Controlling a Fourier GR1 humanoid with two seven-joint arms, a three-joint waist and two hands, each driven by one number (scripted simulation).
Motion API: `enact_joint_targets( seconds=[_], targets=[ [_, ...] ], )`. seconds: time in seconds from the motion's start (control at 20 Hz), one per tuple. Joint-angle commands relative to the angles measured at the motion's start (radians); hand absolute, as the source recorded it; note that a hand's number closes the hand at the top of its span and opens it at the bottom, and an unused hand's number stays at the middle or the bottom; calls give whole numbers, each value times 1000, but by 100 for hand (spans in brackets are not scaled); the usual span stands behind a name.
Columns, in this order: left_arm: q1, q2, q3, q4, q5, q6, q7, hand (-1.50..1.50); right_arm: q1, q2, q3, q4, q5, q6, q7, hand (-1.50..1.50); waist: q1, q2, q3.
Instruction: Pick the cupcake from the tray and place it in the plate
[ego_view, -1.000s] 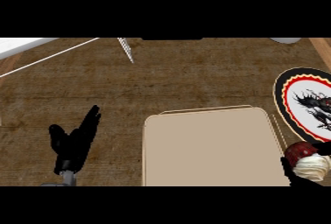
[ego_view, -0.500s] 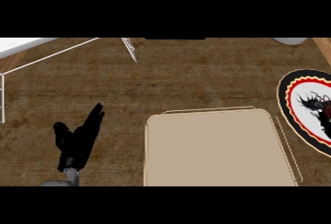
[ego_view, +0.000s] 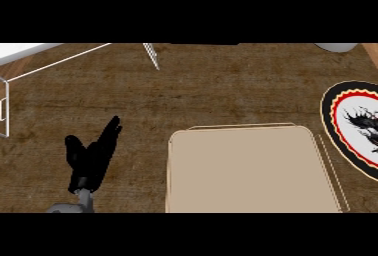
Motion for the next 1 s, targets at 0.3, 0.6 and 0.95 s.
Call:
enact_joint_targets(
  seconds=[0.3, 0.6, 0.95],
  targets=[
    [7, -35, -36, 41, -15, -10, -3, 0, -191, -99, 124, 428, 158, 132, 39, -150, 26, 15, -2],
    [-6, -3, 6, 58, 9, -39, -10, 0, -219, -78, 21, 513, 49, 212, -198, -150, 18, 19, 1],
    [-6, -26, 3, 54, -9, -10, -15, 0, -247, -158, -135, 605, -101, 333, -250, -150, 8, 16, 0]
  ],
)
